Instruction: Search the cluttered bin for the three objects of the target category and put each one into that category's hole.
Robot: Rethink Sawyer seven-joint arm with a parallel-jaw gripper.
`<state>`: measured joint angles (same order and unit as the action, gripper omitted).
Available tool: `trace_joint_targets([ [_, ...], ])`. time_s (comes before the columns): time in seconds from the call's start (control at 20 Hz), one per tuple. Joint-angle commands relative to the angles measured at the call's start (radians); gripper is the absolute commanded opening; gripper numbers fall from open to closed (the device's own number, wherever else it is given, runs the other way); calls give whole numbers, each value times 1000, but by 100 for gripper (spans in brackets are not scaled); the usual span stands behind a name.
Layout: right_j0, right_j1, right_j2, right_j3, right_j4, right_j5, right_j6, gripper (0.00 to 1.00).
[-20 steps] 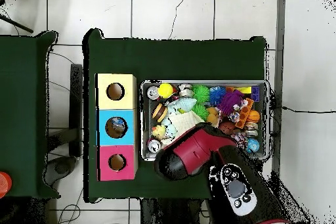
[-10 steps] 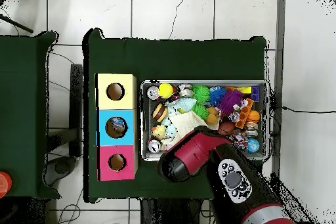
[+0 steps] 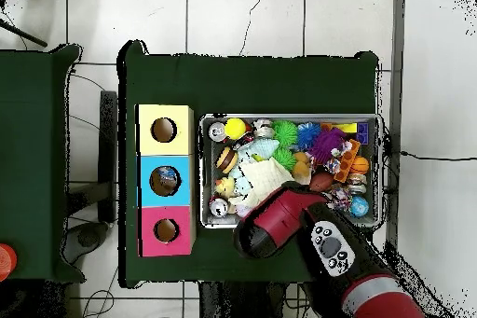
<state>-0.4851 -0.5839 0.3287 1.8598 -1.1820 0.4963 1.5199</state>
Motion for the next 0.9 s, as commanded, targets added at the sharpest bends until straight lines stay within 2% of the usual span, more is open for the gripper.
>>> trace_joint_targets([
  [0.05, 22, 142, -72, -116, -105, -53, 121, 100],
  [0.2, 29, 155, -86, -137, -109, -83, 123, 100],
  [0.4, 87, 133, -128, -148, -107, -74, 149, 100],
  [0.9, 83, -21, -104, -67, 57, 28, -14, 100],
])
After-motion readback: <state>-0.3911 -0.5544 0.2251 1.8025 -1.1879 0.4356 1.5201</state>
